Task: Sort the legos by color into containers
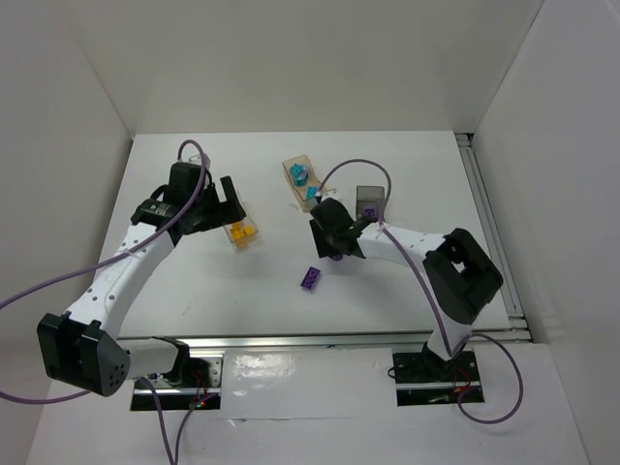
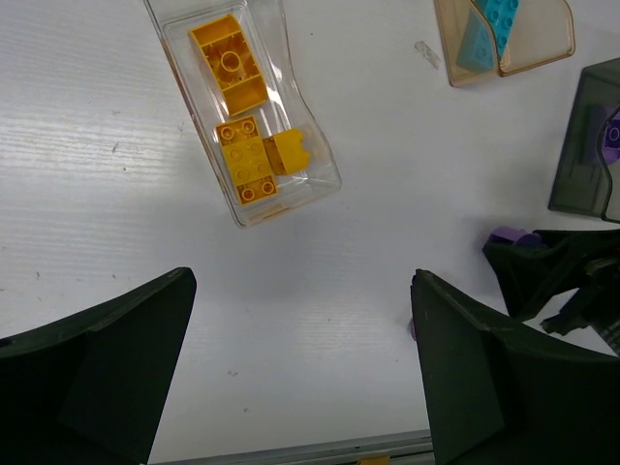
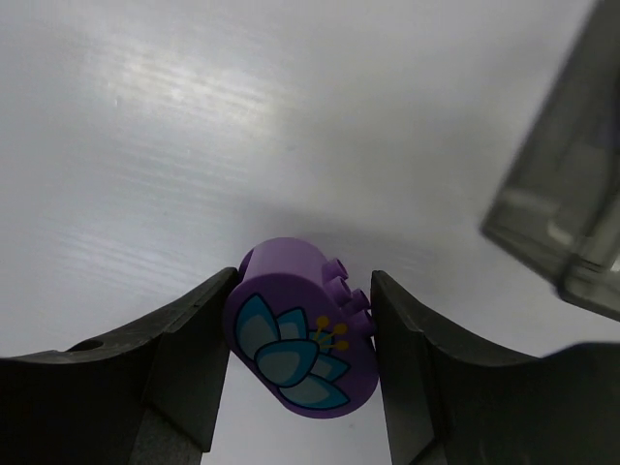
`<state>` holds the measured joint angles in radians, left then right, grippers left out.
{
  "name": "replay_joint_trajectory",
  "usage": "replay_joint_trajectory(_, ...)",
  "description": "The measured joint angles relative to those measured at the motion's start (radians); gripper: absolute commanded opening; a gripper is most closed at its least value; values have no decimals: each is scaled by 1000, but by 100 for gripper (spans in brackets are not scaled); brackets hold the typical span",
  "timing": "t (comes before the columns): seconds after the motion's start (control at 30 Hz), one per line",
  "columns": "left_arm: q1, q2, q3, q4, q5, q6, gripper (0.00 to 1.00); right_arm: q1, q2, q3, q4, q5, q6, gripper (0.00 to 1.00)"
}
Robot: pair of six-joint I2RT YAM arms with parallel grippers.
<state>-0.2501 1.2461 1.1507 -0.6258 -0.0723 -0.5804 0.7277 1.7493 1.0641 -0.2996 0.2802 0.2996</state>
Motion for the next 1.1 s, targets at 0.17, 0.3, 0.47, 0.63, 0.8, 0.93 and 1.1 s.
replay_joint_trajectory(0.17, 0, 0, 0, 2, 3, 0, 100, -61, -142, -5, 21, 77, 43, 47)
replay_joint_trajectory(0.3, 0, 0, 0, 2, -1, 0, 100, -155, -225, -5, 63, 116, 69, 50)
replay_joint_trajectory(0.47, 0, 0, 0, 2, -2, 0, 100, -263, -216, -2, 79, 132, 101, 74)
replay_joint_trajectory(0.63, 0, 0, 0, 3, 0, 0, 100, -304, -98, 104, 44, 172, 114, 90)
replay_joint_trajectory(0.8, 0, 0, 0, 3, -7, -2, 100, -234, -150, 85, 33, 198, 116, 87)
replay_joint_trajectory(0.93, 0, 0, 0, 4, -21, -3, 100, -89, -296, -6, 30, 148, 151, 89)
replay_joint_trajectory(1.1, 0, 0, 0, 5, -19, -3, 100, 136, -349, -114, 41, 63, 301, 92)
